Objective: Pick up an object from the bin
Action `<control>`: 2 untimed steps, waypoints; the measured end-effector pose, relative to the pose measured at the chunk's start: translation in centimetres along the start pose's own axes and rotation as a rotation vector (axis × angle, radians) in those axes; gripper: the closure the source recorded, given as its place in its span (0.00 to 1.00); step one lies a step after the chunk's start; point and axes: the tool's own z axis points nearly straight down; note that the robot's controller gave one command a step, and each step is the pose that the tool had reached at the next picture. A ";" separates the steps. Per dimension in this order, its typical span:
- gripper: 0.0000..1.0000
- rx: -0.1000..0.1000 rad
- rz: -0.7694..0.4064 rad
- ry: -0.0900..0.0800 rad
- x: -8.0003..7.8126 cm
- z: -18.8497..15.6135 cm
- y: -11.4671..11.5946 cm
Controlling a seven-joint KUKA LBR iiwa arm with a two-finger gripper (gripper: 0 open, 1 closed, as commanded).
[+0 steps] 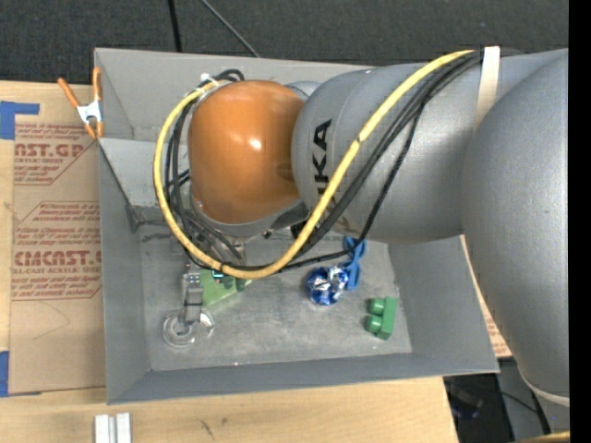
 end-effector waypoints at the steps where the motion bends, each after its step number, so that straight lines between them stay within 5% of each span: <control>1: 0.00 0.001 -0.368 -0.003 -2.9 13.2 -4.8; 2: 0.00 0.001 -0.732 -0.007 -3.0 14.3 -5.6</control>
Offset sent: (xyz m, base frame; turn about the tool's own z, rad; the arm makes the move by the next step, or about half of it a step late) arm 0.0289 -0.0469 -0.1292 -0.3688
